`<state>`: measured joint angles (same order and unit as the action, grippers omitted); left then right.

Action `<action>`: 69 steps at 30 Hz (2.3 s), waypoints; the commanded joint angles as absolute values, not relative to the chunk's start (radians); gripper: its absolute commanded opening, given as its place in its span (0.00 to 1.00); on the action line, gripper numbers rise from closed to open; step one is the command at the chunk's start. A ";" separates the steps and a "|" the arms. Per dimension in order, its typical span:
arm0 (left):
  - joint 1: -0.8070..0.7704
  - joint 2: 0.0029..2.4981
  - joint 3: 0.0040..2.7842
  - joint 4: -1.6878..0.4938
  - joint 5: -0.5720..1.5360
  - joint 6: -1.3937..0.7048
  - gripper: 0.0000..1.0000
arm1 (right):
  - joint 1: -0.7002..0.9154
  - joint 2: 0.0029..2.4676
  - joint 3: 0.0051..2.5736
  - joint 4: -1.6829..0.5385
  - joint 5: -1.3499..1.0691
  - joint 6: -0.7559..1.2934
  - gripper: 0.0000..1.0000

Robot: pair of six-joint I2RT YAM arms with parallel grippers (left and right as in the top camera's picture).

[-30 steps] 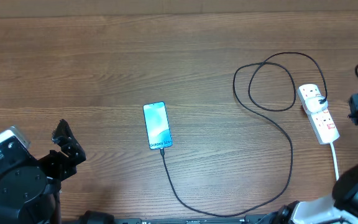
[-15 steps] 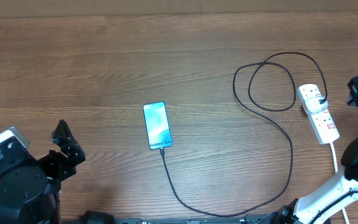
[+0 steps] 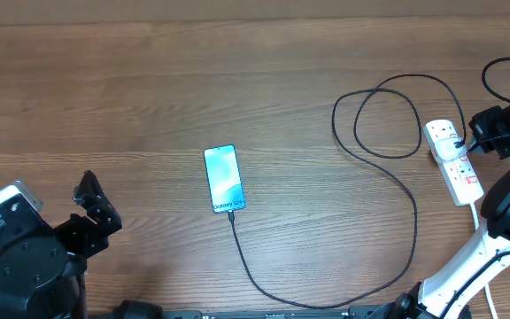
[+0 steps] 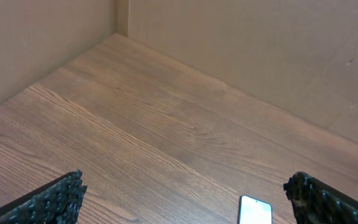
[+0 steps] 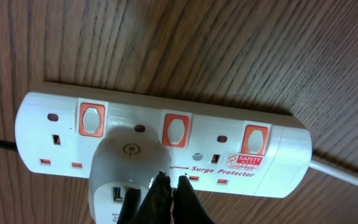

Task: Plug charger to phone and switch on socket
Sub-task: 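Press the orange switch on the power strip with the right gripper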

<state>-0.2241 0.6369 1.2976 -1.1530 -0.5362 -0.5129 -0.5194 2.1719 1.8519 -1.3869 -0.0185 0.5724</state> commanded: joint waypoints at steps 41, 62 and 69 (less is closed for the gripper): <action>-0.229 0.633 1.296 -1.156 -0.556 -0.493 1.00 | -0.489 2.252 1.761 -1.296 -0.017 0.545 0.04; -0.229 0.633 1.296 -1.155 -0.556 -0.493 0.99 | -0.529 2.196 1.852 -1.341 -0.051 0.462 0.04; -0.229 0.633 1.296 -1.155 -0.556 -0.493 1.00 | -0.526 2.222 1.850 -1.336 -0.052 0.462 0.04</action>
